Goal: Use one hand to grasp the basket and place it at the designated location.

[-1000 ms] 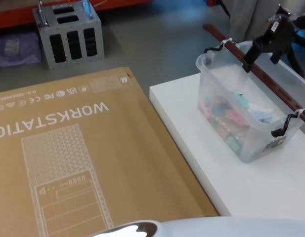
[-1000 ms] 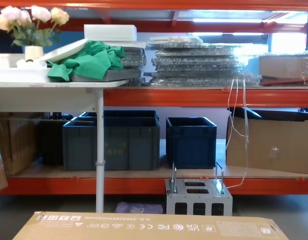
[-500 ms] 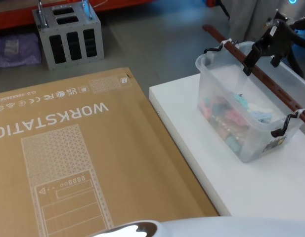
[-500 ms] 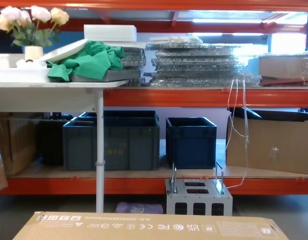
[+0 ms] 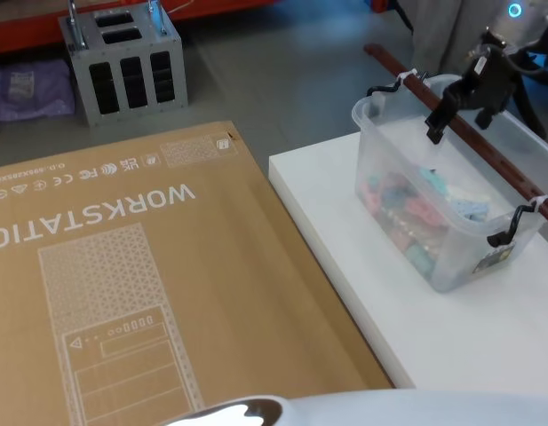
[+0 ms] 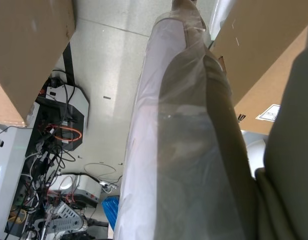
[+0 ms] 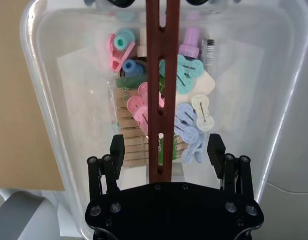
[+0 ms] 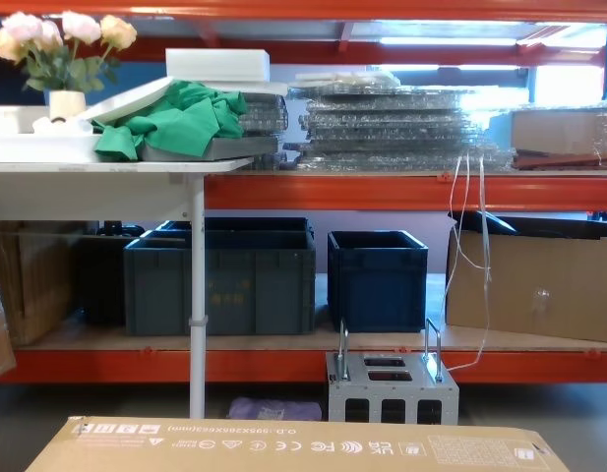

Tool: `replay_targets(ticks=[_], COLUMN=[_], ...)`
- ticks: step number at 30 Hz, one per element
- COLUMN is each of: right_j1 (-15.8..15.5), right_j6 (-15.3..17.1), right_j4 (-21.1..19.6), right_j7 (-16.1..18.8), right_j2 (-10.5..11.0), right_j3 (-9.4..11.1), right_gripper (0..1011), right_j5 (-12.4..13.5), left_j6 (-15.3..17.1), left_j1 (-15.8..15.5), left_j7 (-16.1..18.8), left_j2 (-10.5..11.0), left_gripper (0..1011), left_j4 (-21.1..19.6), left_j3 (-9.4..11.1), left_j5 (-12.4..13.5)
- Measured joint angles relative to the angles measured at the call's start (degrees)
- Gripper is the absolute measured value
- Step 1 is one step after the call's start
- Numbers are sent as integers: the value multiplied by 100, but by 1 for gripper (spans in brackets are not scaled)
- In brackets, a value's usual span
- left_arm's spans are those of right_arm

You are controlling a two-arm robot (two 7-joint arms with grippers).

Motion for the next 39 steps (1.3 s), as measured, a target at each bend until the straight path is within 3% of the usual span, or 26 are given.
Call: replay_targets(ticks=[18,39], right_j1=[-14,76], right_j6=[-237,-185], right_j4=[274,547], right_j7=[49,29], right_j2=[-278,-458], right_j3=[-259,-526], right_gripper=[1001,1001], right_j5=[209,145], left_j6=[0,0], left_j1=[0,0], left_j7=[0,0], left_j2=[0,0], left_gripper=[0,0], left_j4=[0,-1], left_j3=[0,0], left_j5=[0,0])
